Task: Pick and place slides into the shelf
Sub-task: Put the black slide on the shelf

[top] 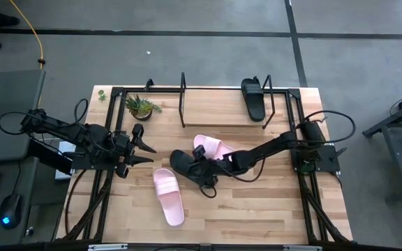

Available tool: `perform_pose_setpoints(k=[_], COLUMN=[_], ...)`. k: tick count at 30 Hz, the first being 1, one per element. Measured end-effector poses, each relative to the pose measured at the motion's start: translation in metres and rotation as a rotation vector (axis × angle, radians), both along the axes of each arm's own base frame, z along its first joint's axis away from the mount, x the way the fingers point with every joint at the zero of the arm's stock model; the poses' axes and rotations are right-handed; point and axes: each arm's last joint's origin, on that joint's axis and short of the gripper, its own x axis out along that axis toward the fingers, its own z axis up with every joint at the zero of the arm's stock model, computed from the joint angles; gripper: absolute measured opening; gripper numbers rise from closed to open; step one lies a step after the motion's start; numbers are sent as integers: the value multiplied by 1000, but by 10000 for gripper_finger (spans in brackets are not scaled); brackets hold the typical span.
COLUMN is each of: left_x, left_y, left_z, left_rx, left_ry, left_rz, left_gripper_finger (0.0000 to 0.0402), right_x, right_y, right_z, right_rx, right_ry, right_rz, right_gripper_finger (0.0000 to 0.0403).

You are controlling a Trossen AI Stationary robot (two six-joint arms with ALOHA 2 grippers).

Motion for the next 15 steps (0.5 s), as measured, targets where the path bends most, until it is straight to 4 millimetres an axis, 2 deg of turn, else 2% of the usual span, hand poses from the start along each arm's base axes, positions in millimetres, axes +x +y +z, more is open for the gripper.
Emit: perform_pose_setpoints(k=[6,15], left_x=[0,0], left_y=[0,0], left_z=[0,1], left_rx=[0,-1], left_ry=[-1,-7], left_rz=[0,5], left_gripper_finger=[129,129], right_x=[6,16], right_y=[-5,-15], right_z=[-21,-24], right_rx=[-20,3], right_ry=[31,-55], right_rz=[-16,-53], right_gripper_finger=[140,140])
